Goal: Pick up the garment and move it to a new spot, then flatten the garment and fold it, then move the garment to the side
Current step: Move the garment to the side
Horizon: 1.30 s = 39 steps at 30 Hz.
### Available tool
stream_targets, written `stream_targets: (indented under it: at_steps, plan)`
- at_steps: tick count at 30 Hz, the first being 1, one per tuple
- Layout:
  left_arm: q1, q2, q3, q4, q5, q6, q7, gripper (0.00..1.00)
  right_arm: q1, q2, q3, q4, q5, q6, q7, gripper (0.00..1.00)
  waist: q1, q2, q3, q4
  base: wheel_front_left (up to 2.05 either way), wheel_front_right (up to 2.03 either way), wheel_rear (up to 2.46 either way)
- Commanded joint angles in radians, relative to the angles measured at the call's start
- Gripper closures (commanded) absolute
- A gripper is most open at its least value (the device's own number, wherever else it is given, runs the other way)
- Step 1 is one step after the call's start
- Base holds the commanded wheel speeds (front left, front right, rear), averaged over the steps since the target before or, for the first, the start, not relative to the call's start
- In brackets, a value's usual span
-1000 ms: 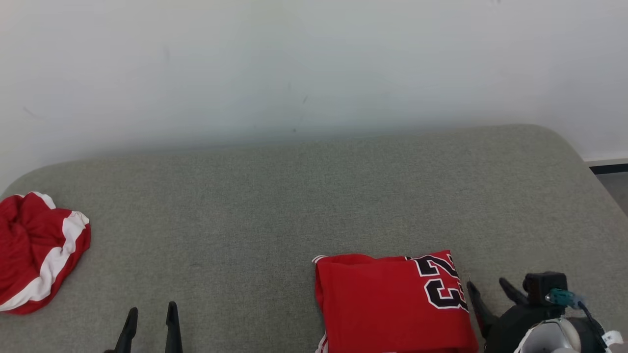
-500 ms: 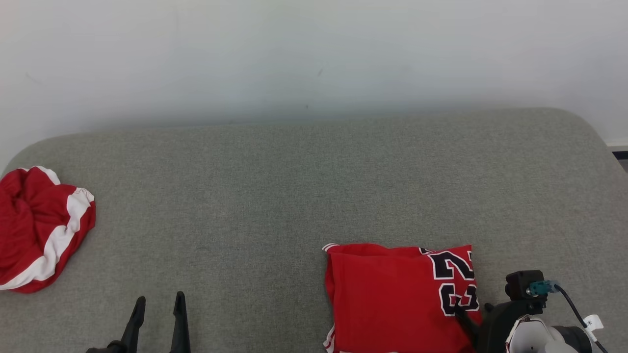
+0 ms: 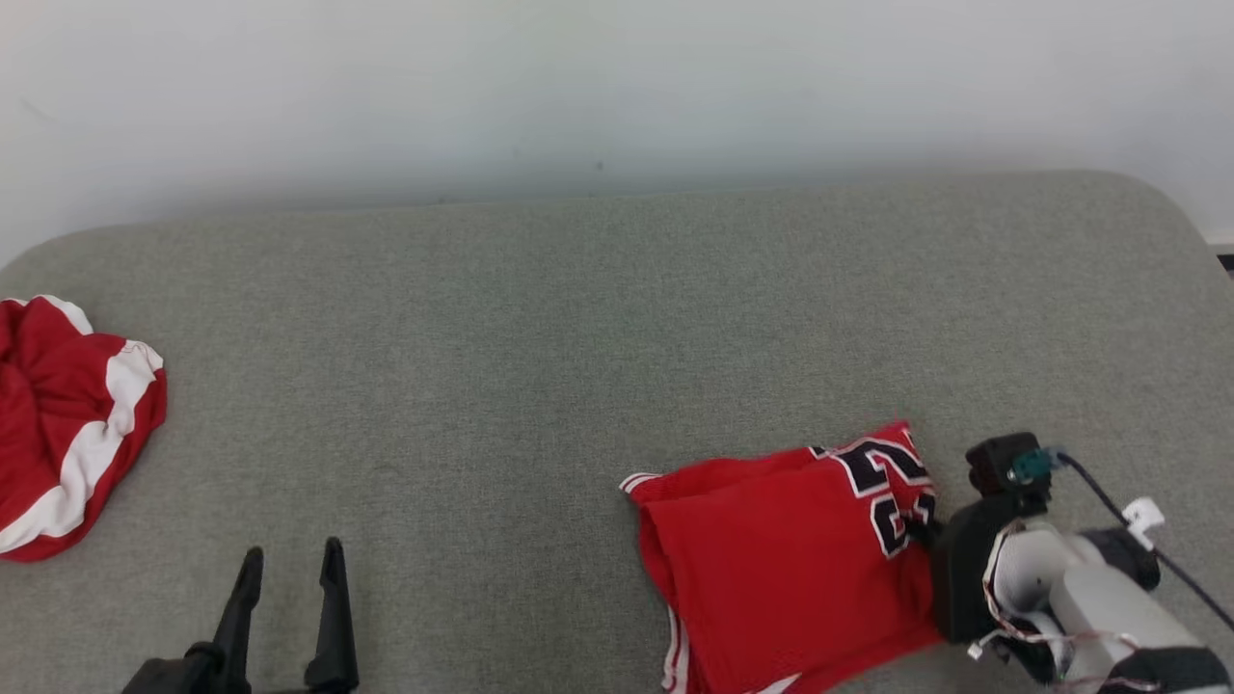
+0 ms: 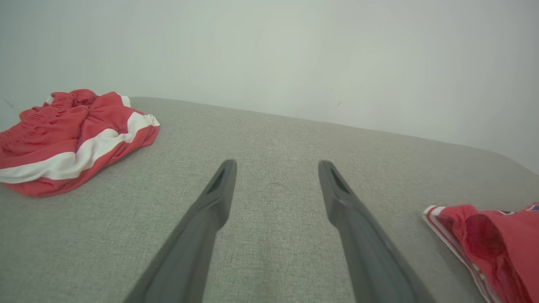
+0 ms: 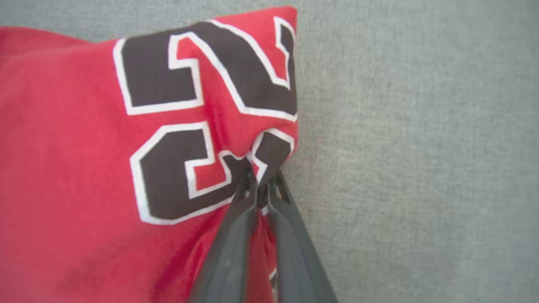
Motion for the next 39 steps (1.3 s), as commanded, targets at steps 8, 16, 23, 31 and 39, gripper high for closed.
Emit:
stream_targets:
  at_steps: [8, 16, 23, 31, 39]
  plan:
    - [-0.065, 0.001, 0.042, -0.051, 0.025, -0.013, -0.001, 0.00, -0.279, -0.085, 0.089, -0.021, -0.033, -0.003, 0.005, 1.00, -0.0001, -0.0001, 0.123, -0.111, 0.00, 0.00, 0.00]
    - [-0.152, 0.002, 0.047, -0.107, 0.060, -0.039, -0.001, 0.00, -0.448, -0.155, 0.039, 0.066, -0.060, -0.003, -0.038, 1.00, -0.0001, -0.0001, 0.239, -0.203, 0.00, 0.00, 0.00]
    - [-0.201, 0.018, 0.038, -0.129, 0.078, -0.060, -0.001, 0.00, -0.518, -0.192, -0.022, 0.137, -0.121, -0.003, -0.134, 1.00, -0.0001, -0.0001, 0.309, -0.245, 0.00, 0.00, 0.00]
    - [-0.239, 0.044, 0.026, -0.151, 0.092, -0.069, -0.001, 0.00, -0.569, -0.175, -0.114, 0.202, -0.273, -0.002, -0.259, 1.00, -0.0001, -0.0001, 0.358, -0.273, 0.00, 0.00, 0.00]
    - [-0.246, 0.049, 0.020, -0.146, 0.091, -0.071, -0.001, 0.00, -0.589, -0.156, -0.230, 0.218, -0.507, -0.003, -0.317, 1.00, -0.0001, -0.0001, 0.361, -0.276, 0.00, 0.00, 0.00]
